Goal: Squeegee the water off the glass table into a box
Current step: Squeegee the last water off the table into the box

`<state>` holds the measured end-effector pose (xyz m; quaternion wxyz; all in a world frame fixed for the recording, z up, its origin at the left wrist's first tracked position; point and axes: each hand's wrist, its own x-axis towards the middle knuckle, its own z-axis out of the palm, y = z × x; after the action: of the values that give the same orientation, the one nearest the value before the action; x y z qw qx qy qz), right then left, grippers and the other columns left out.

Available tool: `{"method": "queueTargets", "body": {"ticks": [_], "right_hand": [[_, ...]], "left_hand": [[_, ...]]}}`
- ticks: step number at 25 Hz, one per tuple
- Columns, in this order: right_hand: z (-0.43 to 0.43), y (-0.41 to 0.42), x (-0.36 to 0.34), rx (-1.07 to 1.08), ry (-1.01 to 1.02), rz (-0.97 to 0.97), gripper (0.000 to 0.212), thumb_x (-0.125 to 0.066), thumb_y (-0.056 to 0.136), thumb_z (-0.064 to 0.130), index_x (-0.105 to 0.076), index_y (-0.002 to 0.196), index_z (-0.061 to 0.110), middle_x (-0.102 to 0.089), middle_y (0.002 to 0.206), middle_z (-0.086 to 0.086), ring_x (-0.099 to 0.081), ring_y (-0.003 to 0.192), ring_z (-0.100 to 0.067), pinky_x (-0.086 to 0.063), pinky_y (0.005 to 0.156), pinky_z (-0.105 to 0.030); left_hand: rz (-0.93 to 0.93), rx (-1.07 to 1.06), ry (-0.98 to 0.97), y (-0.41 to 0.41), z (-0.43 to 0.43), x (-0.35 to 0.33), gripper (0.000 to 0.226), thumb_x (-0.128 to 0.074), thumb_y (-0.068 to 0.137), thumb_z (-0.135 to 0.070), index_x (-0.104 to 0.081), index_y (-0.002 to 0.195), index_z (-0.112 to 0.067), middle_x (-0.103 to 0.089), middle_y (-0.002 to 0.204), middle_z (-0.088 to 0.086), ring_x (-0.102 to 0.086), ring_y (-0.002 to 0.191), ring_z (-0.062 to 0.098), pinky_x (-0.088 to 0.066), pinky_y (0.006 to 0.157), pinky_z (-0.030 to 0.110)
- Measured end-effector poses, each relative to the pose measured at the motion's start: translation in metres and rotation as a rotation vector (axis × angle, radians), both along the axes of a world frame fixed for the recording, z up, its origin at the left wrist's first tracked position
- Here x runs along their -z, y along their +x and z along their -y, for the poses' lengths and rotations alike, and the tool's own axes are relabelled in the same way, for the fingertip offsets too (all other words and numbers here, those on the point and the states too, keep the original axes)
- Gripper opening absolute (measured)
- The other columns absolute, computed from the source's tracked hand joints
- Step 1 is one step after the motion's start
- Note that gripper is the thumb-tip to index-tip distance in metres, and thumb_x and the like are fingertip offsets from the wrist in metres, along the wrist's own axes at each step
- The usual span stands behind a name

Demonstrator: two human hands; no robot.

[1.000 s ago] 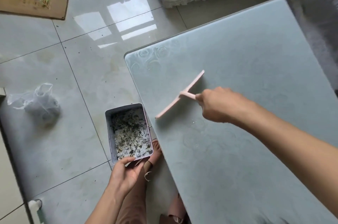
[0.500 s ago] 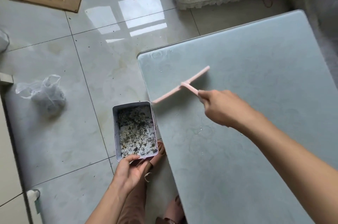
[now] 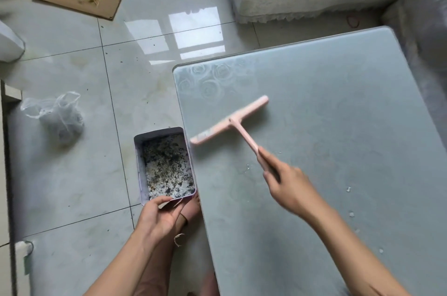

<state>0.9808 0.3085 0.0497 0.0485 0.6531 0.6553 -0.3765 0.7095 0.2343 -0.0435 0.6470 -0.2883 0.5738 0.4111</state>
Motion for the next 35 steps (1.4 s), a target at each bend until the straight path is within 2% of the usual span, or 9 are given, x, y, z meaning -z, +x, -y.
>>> {"method": "queueTargets", "body": {"ticks": [5, 9, 13, 16, 20, 22, 26, 30, 35], "right_hand": [[0.099, 0.069, -0.043, -0.082, -0.136, 0.140, 0.048, -0.041, 0.094, 0.041, -0.026, 0.138, 0.054, -0.065, 0.120, -0.002, -0.057, 0.110, -0.029, -0.048, 0.086, -0.038], [0.046, 0.061, -0.047, -0.030, 0.136, 0.076, 0.035, -0.041, 0.096, 0.042, -0.044, 0.130, 0.037, -0.064, 0.121, -0.003, -0.056, 0.112, -0.034, -0.048, 0.088, -0.042], [0.022, 0.040, -0.009, 0.041, 0.111, 0.077, 0.029, -0.036, 0.099, 0.039, -0.051, 0.122, 0.029, -0.063, 0.116, -0.010, -0.054, 0.109, -0.038, -0.047, 0.088, -0.043], [0.101, 0.065, 0.001, 0.131, 0.050, 0.036, 0.036, -0.037, 0.098, 0.045, -0.043, 0.134, 0.043, -0.063, 0.122, -0.008, -0.055, 0.114, -0.035, -0.048, 0.090, -0.043], [0.178, 0.089, -0.034, 0.257, -0.045, 0.045, 0.031, -0.038, 0.092, 0.061, -0.036, 0.123, 0.066, -0.065, 0.120, 0.011, -0.057, 0.116, -0.016, -0.048, 0.092, -0.035], [0.156, 0.087, -0.035, 0.219, 0.037, 0.060, 0.034, -0.036, 0.090, 0.064, -0.031, 0.124, 0.065, -0.063, 0.122, 0.016, -0.056, 0.116, -0.016, -0.048, 0.091, -0.035], [0.084, 0.063, -0.016, 0.204, 0.103, 0.117, 0.039, -0.034, 0.097, 0.051, -0.038, 0.136, 0.048, -0.058, 0.132, 0.001, -0.050, 0.121, -0.031, -0.043, 0.098, -0.041], [0.160, 0.070, -0.007, 0.233, -0.014, 0.148, 0.042, -0.030, 0.101, 0.040, -0.029, 0.142, 0.050, -0.063, 0.121, -0.012, -0.054, 0.111, -0.038, -0.045, 0.090, -0.041], [0.223, 0.116, -0.037, 0.277, -0.020, 0.104, 0.039, -0.037, 0.097, 0.050, -0.036, 0.136, 0.055, -0.068, 0.114, 0.007, -0.059, 0.108, -0.024, -0.046, 0.086, -0.033]], "left_hand": [[-0.088, -0.025, 0.018, 0.015, 0.015, -0.002, 0.029, -0.036, 0.070, 0.012, -0.049, 0.094, 0.001, -0.040, 0.135, 0.038, -0.042, 0.125, 0.051, -0.036, 0.107, 0.049], [-0.107, 0.019, 0.011, 0.017, 0.025, -0.004, 0.039, -0.029, 0.085, 0.010, -0.039, 0.121, 0.000, -0.039, 0.134, 0.041, -0.045, 0.120, 0.054, -0.040, 0.105, 0.047], [-0.098, 0.035, 0.047, 0.018, 0.031, -0.004, 0.037, -0.027, 0.088, 0.007, -0.039, 0.122, 0.002, -0.042, 0.131, 0.039, -0.048, 0.117, 0.052, -0.044, 0.098, 0.048], [-0.076, 0.064, 0.079, 0.015, 0.036, -0.002, 0.038, -0.030, 0.083, 0.009, -0.040, 0.119, 0.000, -0.044, 0.128, 0.039, -0.047, 0.120, 0.050, -0.044, 0.099, 0.046], [-0.060, 0.078, 0.063, 0.015, 0.034, 0.003, 0.056, -0.037, 0.061, 0.008, -0.040, 0.117, 0.001, -0.042, 0.133, 0.038, -0.045, 0.123, 0.050, -0.040, 0.105, 0.044], [-0.060, 0.083, 0.060, 0.015, 0.033, 0.006, 0.058, -0.037, 0.060, 0.007, -0.040, 0.117, 0.003, -0.042, 0.134, 0.038, -0.046, 0.122, 0.049, -0.041, 0.105, 0.043], [-0.038, 0.075, 0.075, 0.021, 0.038, 0.007, 0.045, -0.036, 0.061, 0.007, -0.045, 0.106, 0.011, -0.043, 0.131, 0.039, -0.049, 0.115, 0.050, -0.042, 0.104, 0.043], [-0.040, 0.088, 0.089, 0.020, 0.048, 0.001, 0.037, -0.035, 0.062, 0.009, -0.048, 0.096, 0.011, -0.042, 0.132, 0.039, -0.047, 0.120, 0.050, -0.041, 0.105, 0.043], [-0.041, 0.112, 0.082, 0.033, 0.073, 0.000, 0.029, -0.034, 0.064, 0.009, -0.047, 0.089, 0.012, -0.041, 0.132, 0.038, -0.045, 0.123, 0.050, -0.038, 0.108, 0.043]]}}
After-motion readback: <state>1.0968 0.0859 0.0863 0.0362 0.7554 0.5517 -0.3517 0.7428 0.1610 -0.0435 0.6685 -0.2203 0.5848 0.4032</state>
